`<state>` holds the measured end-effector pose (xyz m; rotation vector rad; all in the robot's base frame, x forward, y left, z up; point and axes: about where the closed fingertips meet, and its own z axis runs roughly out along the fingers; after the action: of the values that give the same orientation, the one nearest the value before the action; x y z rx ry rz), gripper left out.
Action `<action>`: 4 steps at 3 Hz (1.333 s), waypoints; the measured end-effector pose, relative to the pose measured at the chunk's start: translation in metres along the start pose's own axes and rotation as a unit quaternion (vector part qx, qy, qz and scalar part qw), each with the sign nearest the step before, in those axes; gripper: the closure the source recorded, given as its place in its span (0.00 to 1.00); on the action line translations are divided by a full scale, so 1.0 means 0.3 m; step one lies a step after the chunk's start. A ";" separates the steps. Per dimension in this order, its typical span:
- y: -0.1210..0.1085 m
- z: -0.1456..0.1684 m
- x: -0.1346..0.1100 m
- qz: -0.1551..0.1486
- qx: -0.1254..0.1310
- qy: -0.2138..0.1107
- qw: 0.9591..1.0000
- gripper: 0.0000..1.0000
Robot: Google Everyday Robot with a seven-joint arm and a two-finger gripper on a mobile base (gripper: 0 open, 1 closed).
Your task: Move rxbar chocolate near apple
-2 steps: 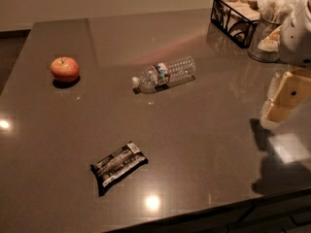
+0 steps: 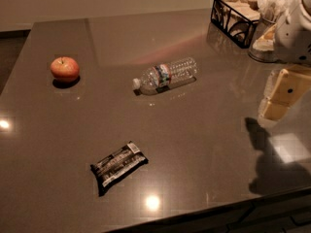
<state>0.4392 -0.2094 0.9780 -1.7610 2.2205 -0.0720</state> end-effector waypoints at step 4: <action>0.384 0.262 -0.511 -0.229 -0.105 -0.086 0.964 0.00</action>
Offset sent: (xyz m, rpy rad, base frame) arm -0.0330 0.1467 -0.0510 0.1472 0.1338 0.4166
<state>0.3822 -0.0227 0.9084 -2.2710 1.7150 0.2159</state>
